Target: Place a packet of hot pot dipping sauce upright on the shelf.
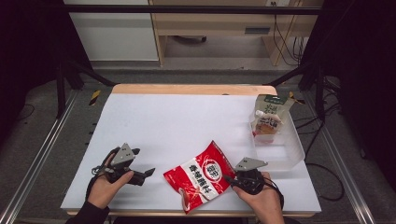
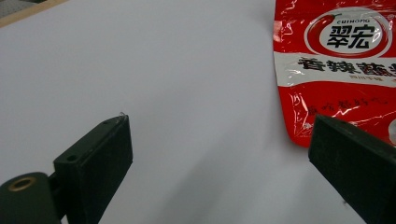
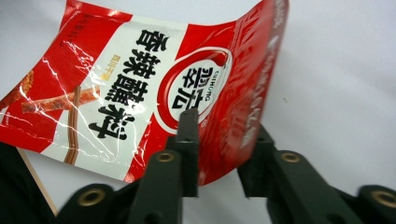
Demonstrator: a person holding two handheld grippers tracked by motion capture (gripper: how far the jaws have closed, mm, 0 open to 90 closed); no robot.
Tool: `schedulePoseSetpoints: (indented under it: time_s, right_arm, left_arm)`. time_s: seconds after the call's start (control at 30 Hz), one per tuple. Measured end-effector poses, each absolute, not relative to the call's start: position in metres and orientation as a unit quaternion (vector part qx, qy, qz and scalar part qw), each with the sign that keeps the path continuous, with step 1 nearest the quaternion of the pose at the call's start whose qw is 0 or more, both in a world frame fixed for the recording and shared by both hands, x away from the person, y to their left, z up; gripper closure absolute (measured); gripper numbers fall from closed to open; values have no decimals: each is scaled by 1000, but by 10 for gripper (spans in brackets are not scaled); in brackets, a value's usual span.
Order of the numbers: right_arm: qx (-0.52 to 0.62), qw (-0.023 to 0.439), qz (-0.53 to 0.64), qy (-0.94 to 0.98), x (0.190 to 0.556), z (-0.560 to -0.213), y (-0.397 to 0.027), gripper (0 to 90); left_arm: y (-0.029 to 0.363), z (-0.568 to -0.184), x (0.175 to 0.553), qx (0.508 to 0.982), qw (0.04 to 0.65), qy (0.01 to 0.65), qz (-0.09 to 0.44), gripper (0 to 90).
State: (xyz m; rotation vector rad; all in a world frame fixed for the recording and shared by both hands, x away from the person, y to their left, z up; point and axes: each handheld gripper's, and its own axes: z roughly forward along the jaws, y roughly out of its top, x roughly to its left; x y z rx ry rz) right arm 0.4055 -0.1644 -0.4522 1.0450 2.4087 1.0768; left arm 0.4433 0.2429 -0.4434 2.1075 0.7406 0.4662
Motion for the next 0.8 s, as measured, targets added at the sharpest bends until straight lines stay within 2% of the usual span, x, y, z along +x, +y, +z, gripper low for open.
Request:
schedulePoseSetpoints:
  time_s: [0.2,0.6,0.8]
  right_arm:
    - [348,166,370,845,413,-443,-155,882]
    - [266,206,380,862,440,-404,-120,900]
    - [238,214,390,863,455,-388,-107,900]
  left_arm:
    - [242,-443,442,841,415,292,187,67]
    - [238,-429,440,844,424,268,190,79]
    - [238,-408,452,840,426,257,218,109]
